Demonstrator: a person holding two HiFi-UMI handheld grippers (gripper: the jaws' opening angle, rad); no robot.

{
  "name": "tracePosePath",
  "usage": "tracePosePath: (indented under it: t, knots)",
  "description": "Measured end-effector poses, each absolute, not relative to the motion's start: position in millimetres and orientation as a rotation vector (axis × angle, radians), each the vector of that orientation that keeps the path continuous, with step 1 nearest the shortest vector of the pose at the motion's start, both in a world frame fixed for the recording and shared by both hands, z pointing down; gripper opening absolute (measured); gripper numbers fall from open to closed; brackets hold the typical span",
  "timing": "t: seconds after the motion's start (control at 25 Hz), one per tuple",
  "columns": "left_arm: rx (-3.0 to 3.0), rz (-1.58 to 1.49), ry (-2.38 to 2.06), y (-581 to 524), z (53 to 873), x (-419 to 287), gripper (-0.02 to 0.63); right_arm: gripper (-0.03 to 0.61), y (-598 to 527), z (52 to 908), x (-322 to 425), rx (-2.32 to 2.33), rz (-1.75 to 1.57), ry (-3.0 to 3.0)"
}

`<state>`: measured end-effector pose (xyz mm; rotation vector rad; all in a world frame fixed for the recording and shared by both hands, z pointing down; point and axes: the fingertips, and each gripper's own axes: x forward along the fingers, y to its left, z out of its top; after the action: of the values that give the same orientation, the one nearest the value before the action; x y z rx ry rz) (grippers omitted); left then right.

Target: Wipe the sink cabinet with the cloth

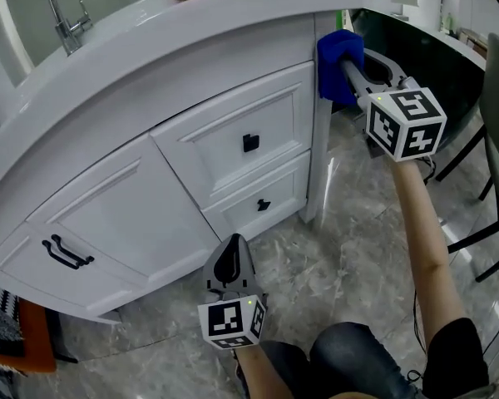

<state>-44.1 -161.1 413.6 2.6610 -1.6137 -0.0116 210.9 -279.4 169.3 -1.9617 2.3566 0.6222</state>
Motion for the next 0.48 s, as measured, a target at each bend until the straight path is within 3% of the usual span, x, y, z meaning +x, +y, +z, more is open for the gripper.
tracePosePath:
  t: [0.48]
  knots:
    - [2.634, -0.028, -1.642, -159, 411, -55, 0.006, 0.06, -296, 134, 180, -1.951, 0.801, 2.281]
